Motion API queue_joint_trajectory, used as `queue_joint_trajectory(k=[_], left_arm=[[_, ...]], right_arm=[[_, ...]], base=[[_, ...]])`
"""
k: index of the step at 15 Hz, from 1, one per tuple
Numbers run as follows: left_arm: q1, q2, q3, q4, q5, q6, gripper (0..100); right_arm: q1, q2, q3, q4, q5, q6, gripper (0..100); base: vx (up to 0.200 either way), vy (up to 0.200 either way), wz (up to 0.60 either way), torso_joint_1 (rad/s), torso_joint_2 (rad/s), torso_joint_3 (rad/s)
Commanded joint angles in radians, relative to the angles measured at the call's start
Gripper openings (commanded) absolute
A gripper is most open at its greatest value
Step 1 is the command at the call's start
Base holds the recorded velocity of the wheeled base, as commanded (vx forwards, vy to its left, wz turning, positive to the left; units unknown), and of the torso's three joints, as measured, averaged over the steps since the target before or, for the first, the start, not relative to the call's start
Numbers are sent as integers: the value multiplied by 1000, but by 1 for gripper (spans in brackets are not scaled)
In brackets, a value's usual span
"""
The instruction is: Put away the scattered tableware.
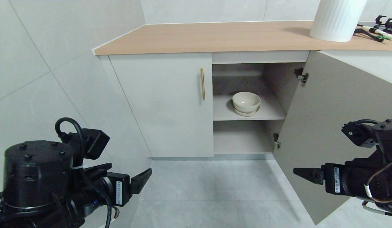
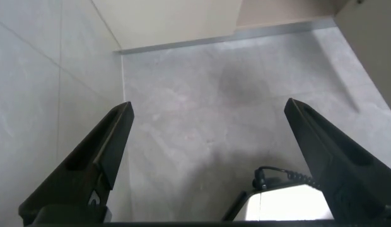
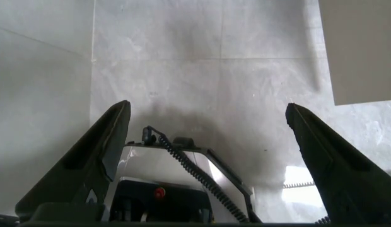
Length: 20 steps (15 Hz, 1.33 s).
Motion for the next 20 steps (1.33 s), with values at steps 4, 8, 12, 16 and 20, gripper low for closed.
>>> queue_joint_trajectory(k=[4,8,12,16,20], left_arm=[[0,2,-1,0,2,2,100],[0,5,-1,0,22,2,100],[0,5,-1,0,22,2,100],[0,5,1,0,22,2,100],[0,6,1,0,21,2,100]], right_arm=[[1,-11,0,1,0,0,100],[-3,-37,34,4,0,-53,100],[-6,-48,37,4,-2,-70,100],[-6,-83,0,173,18,-89,100],[-9,-102,-114,487,49,-129,100]], base=[[0,0,0,0,0,0],[0,-150,0,3,3,4],[0,-200,0,5,1,5],[0,-150,0,2,2,2],[0,0,0,0,0,0]])
